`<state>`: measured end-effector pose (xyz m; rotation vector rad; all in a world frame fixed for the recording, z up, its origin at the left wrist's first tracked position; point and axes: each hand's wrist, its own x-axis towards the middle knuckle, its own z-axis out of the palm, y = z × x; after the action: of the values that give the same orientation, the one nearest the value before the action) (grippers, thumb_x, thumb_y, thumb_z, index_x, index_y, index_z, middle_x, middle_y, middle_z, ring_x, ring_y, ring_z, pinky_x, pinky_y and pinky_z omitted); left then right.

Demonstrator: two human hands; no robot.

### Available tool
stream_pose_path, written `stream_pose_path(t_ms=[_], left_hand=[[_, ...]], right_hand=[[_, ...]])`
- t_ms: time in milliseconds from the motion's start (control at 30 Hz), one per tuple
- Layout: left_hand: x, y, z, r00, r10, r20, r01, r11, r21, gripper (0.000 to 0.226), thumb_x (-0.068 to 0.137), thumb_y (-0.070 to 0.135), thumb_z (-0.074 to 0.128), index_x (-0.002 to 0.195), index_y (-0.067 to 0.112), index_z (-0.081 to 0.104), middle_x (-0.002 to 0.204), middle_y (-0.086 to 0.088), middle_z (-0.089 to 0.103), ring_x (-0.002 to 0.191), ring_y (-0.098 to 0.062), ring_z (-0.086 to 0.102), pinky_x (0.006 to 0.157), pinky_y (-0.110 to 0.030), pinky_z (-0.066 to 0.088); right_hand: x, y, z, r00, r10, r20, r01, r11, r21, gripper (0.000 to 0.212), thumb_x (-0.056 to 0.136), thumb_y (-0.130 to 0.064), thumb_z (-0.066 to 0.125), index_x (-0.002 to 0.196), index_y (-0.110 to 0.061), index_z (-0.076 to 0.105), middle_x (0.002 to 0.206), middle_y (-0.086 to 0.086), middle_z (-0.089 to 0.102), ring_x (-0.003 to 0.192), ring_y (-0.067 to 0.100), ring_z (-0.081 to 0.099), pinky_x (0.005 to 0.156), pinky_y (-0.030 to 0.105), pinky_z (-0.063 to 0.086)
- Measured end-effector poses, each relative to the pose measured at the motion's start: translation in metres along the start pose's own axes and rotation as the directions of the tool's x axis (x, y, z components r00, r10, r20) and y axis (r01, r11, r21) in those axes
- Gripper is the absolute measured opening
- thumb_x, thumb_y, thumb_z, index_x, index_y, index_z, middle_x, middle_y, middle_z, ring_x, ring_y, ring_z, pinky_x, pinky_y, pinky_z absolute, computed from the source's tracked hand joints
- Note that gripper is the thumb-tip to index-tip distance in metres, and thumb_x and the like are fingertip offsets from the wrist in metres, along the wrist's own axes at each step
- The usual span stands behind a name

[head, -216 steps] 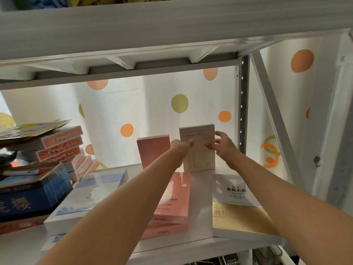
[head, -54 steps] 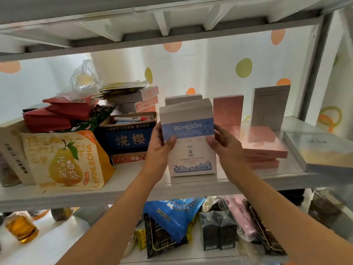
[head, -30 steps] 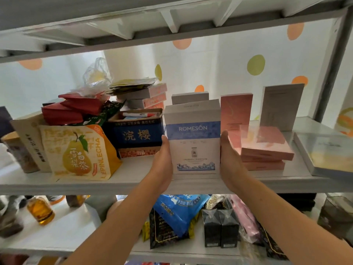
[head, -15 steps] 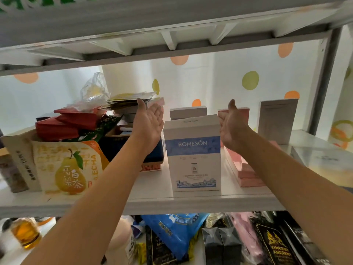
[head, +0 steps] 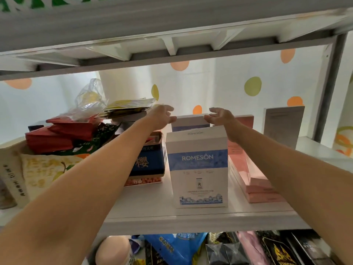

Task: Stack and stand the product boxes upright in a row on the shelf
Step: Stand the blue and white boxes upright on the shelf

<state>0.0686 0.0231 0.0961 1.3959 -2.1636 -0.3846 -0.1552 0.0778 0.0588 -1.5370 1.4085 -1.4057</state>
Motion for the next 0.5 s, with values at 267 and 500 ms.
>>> stream_pose_path(t_ms=[267,500], left_hand=[[0.009,-0.006,0.013,0.994,0.107,-0.033,-0.106,0.994,0.016,0.043,0.086,0.024,0.071,0.127,0.012,0.062,0.115,-0.006,0.062,0.105,-0.02,0.056,0.089,-0.03,0.041],[-0.028,0.019,-0.035,0.975,0.222,0.007,-0.217,0.96,-0.179,0.033,0.089,0.016,0.069,0.118,0.002,0.066,0.096,-0.012,0.068,0.079,-0.016,0.06,0.072,-0.027,0.055]], right_hand=[[0.001,0.005,-0.002,0.997,-0.075,-0.023,0.072,0.99,-0.12,0.048,0.092,-0.015,0.067,0.135,-0.001,0.052,0.126,0.012,0.062,0.111,0.025,0.061,0.098,0.037,0.052],[-0.015,-0.042,-0.029,0.989,-0.105,0.108,0.099,0.993,0.061,0.046,0.086,-0.01,0.071,0.128,0.001,0.056,0.115,0.012,0.068,0.098,0.022,0.068,0.087,0.032,0.058]])
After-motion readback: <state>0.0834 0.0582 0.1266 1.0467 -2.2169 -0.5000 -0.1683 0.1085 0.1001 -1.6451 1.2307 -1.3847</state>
